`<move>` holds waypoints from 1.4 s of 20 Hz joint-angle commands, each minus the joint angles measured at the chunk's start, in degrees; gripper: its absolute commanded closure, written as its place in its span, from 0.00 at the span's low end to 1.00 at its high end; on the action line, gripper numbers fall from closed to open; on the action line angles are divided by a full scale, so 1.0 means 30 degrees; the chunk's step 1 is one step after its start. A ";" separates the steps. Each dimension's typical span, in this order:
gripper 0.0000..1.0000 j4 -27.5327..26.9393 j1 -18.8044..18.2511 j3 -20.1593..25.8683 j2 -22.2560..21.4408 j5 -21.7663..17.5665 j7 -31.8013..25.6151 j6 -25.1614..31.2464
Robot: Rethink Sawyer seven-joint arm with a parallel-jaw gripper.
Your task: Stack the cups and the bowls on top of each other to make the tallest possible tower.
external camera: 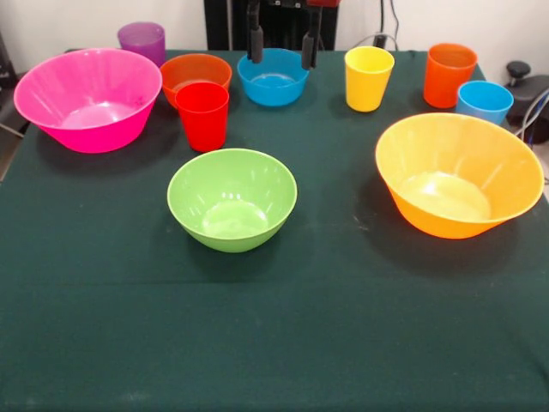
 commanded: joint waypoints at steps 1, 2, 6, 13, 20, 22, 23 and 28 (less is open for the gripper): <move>0.00 -0.0162 -0.0197 0.1999 0.1477 -0.1499 -0.3205 0.1710; 0.00 -0.0206 -0.0235 0.2028 0.1473 -0.1507 -0.3263 0.1792; 0.00 -0.0406 -0.0498 0.2159 0.1318 -0.1471 -0.3626 0.2364; 0.00 -0.1373 -0.0714 0.2509 0.1063 -0.1423 -0.4005 0.4163; 0.00 -0.1647 -0.0749 0.2761 0.0793 -0.1529 -0.3765 0.4961; 0.00 -0.1590 -0.0734 0.2786 0.0604 -0.1558 -0.3727 0.5101; 0.00 -0.1472 -0.0751 0.2796 0.0545 -0.1580 -0.3712 0.5049; 0.00 -0.1378 -0.0919 0.2874 0.0390 -0.1651 -0.3863 0.5175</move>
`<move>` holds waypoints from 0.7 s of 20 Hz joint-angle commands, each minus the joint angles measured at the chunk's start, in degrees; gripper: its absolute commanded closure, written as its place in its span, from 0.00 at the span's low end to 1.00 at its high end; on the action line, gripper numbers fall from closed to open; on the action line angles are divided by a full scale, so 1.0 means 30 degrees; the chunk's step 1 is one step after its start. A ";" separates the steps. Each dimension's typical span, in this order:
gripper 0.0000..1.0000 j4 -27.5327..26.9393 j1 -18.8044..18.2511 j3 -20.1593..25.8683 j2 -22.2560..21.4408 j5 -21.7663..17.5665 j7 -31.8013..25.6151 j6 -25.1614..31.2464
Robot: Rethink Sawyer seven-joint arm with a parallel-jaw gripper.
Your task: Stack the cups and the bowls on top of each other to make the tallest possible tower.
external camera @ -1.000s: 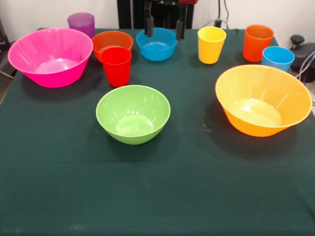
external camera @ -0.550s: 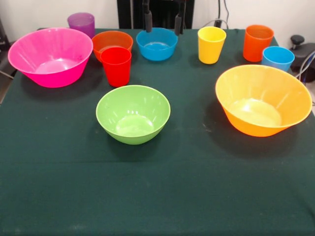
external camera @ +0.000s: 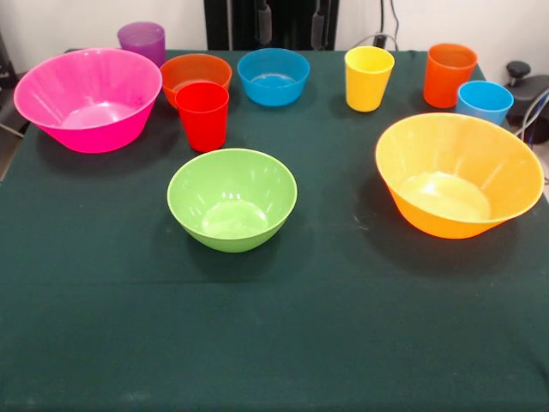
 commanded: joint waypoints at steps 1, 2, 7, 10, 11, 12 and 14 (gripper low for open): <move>0.00 -0.0162 -0.0361 0.1607 0.0610 -0.1586 -0.3896 0.1720; 0.00 -0.0228 -0.0410 0.1628 0.0751 -0.1661 -0.3961 0.1651; 0.00 -0.0405 -0.0699 0.1760 0.1232 -0.1841 -0.4225 0.1407; 0.00 -0.0342 -0.0915 0.1852 0.1302 -0.1942 -0.4407 0.1269; 0.00 -0.0395 -0.0956 0.1897 0.1367 -0.1980 -0.4401 0.1286; 0.00 -0.0375 -0.1002 0.1935 0.1371 -0.1995 -0.4374 0.1276; 0.00 -0.0345 -0.1165 0.2039 0.1408 -0.2002 -0.4408 0.1298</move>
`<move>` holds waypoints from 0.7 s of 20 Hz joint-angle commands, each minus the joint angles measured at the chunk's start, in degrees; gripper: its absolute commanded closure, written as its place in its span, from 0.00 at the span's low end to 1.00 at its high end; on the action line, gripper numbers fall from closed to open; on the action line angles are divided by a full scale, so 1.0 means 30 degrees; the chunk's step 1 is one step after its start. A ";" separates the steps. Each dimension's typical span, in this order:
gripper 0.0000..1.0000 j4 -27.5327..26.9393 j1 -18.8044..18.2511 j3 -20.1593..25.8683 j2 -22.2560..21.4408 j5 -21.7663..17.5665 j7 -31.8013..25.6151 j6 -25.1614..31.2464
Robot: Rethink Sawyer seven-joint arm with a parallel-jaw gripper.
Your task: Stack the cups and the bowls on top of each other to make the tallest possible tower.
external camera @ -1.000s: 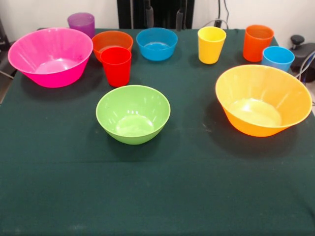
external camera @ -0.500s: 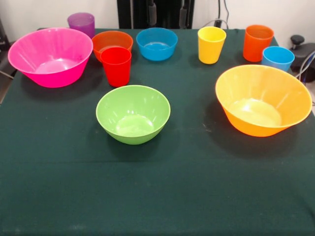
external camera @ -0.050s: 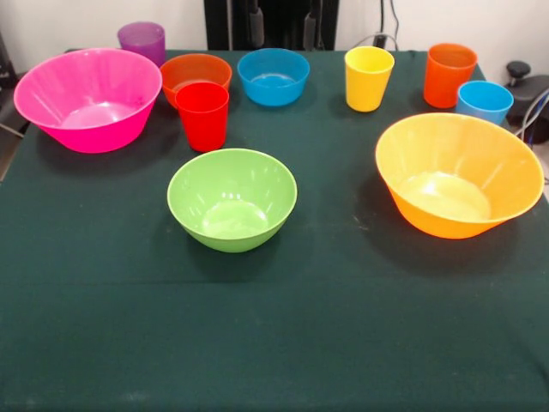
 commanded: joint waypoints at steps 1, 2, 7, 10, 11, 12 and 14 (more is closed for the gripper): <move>0.00 -0.0202 -0.0541 0.1561 0.1348 -0.1980 -0.4453 0.1316; 0.00 -0.0269 -0.0644 0.1607 0.1424 -0.1977 -0.4503 0.1486; 0.00 -0.0404 -0.1188 0.1895 0.1635 -0.2352 -0.4898 0.1485; 0.00 -0.0318 -0.1494 0.2103 0.1686 -0.2531 -0.4901 0.1385; 0.00 -0.0437 -0.1579 0.2203 0.1717 -0.2555 -0.4922 0.1545; 0.00 -0.0461 -0.1623 0.2259 0.1684 -0.2570 -0.4855 0.1703; 0.00 -0.0843 -0.1594 0.2305 0.1679 -0.2718 -0.4764 0.2251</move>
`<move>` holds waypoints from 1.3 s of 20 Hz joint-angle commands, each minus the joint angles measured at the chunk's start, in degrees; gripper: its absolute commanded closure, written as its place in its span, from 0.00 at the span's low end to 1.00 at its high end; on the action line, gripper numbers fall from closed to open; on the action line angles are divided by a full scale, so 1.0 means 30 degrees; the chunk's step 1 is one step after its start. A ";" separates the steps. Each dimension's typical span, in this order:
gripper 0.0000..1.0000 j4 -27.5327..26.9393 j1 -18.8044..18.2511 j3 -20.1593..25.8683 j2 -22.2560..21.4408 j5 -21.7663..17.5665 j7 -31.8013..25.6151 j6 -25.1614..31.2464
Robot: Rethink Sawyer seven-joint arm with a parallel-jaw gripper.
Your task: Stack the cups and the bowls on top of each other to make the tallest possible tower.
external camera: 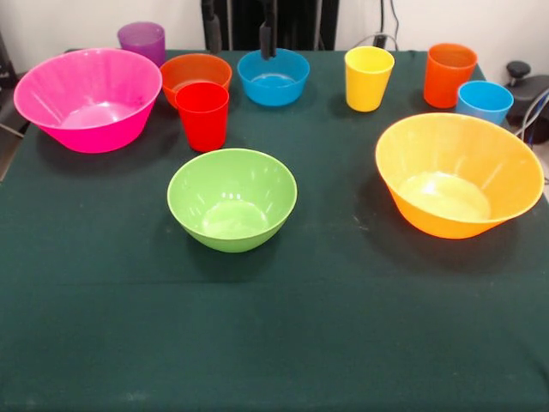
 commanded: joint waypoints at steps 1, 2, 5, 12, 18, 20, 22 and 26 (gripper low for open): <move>0.00 -0.0781 -0.0172 0.1608 0.1428 -0.1607 -0.4622 0.2313; 0.00 -0.0752 -0.0233 0.1632 0.1502 -0.1660 -0.4542 0.2150; 0.00 -0.0611 -0.0410 0.1638 0.1804 -0.1709 -0.4276 0.1649; 0.00 -0.1047 -0.0131 0.1324 0.2062 -0.1872 -0.3668 0.1675; 0.00 -0.0993 0.0018 0.1126 0.2240 -0.2125 -0.3449 0.1194; 0.00 -0.1109 -0.0008 0.1108 0.2490 -0.2241 -0.3512 0.1067; 0.00 -0.1261 -0.0001 0.1080 0.2749 -0.2377 -0.3527 0.0909; 0.00 -0.1682 0.0173 0.0987 0.3198 -0.2639 -0.3480 0.0807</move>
